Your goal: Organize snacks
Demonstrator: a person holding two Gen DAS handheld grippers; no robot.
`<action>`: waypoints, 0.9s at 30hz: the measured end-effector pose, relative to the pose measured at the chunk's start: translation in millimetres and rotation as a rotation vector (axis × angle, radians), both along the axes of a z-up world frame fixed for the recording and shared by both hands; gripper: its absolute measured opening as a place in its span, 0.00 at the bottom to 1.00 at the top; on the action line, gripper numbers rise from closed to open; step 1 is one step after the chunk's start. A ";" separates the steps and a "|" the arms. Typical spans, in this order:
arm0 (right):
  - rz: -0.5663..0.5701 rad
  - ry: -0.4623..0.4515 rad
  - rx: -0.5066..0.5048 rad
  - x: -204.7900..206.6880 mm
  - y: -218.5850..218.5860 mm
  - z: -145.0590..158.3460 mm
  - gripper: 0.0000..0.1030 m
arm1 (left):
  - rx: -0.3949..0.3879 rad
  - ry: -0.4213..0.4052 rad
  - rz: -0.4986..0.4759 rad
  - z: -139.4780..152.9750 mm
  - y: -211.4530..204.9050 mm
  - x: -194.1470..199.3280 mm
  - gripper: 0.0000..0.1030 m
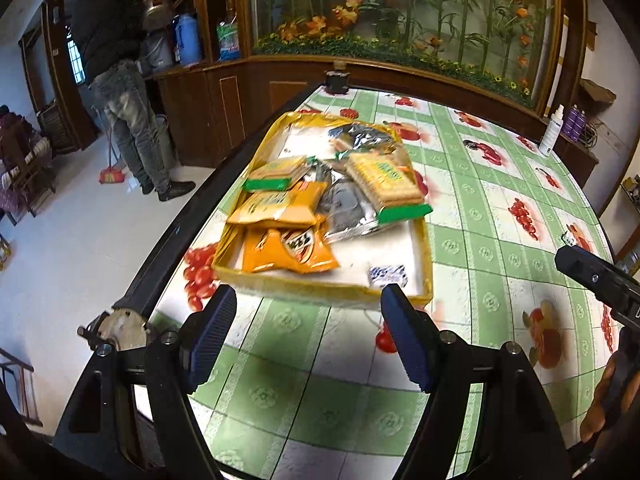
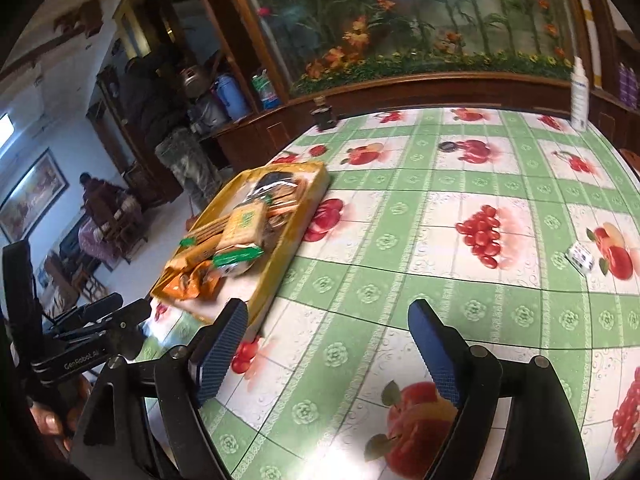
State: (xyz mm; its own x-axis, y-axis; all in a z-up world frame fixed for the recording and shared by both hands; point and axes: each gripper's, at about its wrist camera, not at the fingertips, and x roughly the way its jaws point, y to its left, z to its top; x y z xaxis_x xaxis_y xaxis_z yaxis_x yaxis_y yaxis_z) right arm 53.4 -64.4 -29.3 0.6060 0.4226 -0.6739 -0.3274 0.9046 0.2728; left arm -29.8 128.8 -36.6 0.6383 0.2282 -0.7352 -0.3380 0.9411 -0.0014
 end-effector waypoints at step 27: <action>0.175 0.014 -0.052 46.2 96.3 -3.8 0.82 | -0.045 -0.009 0.064 4.3 37.0 17.6 0.73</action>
State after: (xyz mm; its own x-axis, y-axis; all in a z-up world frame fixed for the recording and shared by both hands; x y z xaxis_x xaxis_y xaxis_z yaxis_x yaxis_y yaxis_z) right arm 99.6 31.9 -33.1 0.5167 0.4846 -0.7058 -0.4771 0.8475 0.2326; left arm -12.2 165.7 -32.3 0.6302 0.2350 -0.7401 -0.3969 0.9167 -0.0469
